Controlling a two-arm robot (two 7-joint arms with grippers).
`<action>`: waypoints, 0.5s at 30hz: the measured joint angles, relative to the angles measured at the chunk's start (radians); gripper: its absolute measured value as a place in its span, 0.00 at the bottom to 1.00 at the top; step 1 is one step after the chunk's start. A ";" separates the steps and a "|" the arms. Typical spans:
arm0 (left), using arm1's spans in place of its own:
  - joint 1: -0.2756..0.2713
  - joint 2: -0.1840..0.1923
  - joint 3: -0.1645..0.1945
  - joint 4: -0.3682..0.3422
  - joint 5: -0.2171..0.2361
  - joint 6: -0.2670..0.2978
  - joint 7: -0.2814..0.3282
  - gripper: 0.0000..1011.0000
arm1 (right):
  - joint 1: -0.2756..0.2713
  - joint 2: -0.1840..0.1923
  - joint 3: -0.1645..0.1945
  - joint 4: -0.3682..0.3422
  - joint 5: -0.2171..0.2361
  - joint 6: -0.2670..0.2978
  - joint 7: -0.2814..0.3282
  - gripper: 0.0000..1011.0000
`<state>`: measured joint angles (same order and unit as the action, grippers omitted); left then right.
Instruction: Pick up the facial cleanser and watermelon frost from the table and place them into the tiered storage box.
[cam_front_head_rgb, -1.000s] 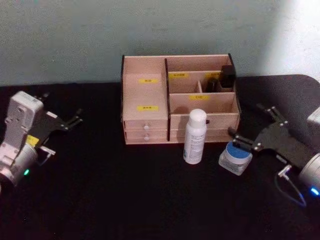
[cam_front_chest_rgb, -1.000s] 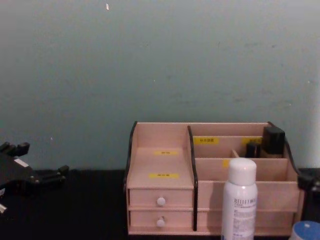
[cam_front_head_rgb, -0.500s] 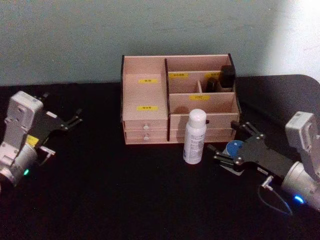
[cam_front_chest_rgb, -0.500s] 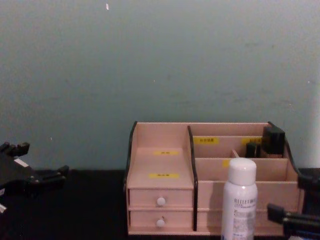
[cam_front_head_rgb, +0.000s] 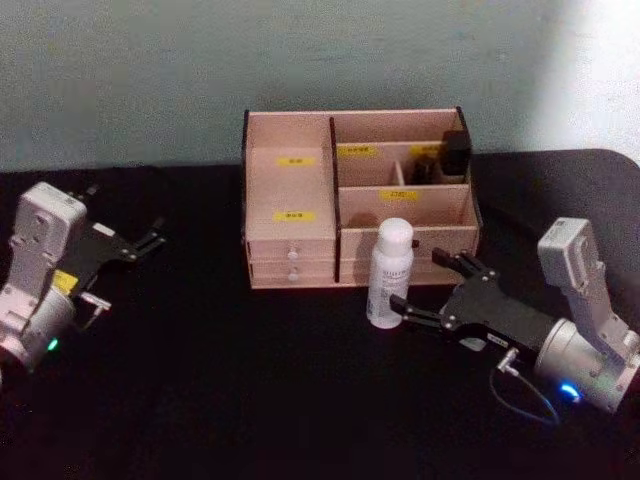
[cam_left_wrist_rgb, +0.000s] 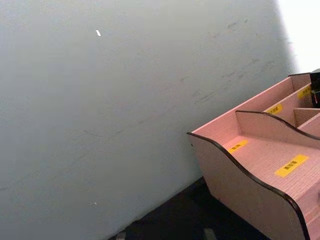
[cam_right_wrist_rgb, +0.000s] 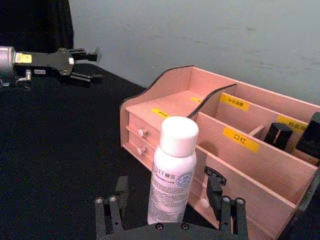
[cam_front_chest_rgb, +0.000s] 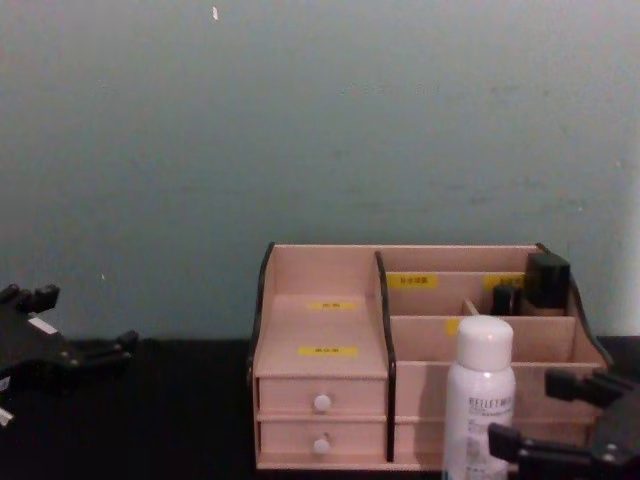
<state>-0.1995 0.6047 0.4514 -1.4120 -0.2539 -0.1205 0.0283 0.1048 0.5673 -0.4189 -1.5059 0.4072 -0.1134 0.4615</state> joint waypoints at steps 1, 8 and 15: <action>0.000 0.000 0.000 0.000 0.000 0.000 0.000 0.99 | 0.006 -0.007 -0.001 0.009 -0.002 0.002 0.005 0.99; 0.000 0.000 0.000 0.000 0.000 0.000 0.000 0.99 | 0.037 -0.040 -0.007 0.052 -0.033 0.004 0.020 0.99; 0.000 0.000 0.000 0.000 0.000 0.000 0.000 0.99 | 0.061 -0.070 -0.011 0.091 -0.057 0.007 0.032 0.99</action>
<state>-0.1995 0.6047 0.4514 -1.4120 -0.2539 -0.1205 0.0283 0.1658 0.4977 -0.4294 -1.4150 0.3497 -0.1068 0.4936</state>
